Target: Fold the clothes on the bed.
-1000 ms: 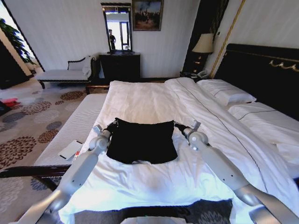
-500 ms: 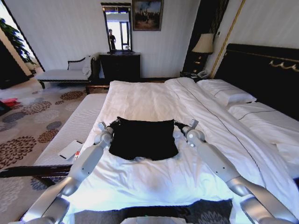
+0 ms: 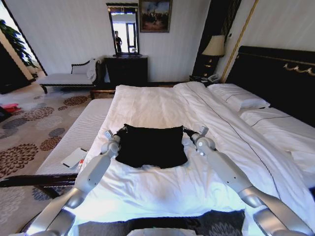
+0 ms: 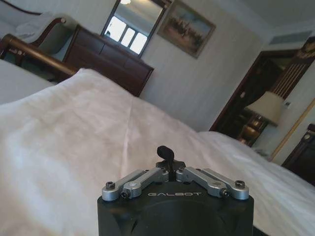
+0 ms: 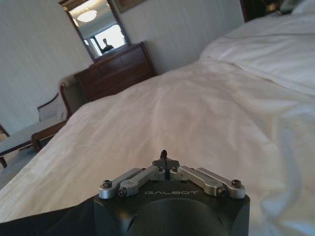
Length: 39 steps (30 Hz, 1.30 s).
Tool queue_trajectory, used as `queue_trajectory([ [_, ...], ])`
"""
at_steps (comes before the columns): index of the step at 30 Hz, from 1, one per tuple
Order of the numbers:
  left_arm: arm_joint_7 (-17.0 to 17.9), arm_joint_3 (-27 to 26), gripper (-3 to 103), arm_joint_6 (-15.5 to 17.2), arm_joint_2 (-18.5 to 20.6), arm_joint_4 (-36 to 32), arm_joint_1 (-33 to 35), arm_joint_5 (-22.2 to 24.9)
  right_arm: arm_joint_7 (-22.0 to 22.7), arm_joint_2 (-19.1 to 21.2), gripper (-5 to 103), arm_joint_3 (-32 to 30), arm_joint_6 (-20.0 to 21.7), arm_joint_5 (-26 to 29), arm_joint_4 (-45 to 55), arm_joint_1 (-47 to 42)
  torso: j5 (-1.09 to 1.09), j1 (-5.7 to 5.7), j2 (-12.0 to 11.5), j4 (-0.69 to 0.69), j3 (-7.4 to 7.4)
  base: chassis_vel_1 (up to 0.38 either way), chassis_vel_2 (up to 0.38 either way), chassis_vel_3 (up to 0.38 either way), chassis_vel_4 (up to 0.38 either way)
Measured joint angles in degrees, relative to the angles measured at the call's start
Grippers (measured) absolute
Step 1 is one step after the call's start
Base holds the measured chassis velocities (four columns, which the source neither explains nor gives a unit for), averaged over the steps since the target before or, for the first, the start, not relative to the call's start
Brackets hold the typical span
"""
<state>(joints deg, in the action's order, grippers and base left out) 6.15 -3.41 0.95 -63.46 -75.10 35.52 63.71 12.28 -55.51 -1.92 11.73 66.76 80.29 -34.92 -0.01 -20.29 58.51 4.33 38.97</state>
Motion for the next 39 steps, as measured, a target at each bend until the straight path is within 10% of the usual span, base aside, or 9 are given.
queue_trajectory([
  [39,-1.1,-12.1,2,-3.7,4.2,-18.7,25.4,-2.1,-2.8,3.8,0,-11.7,-3.2,-12.3,21.9,-29.2,0.0,-0.01,0.0,0.01,0.01,0.0,0.0,0.0,0.0],
])
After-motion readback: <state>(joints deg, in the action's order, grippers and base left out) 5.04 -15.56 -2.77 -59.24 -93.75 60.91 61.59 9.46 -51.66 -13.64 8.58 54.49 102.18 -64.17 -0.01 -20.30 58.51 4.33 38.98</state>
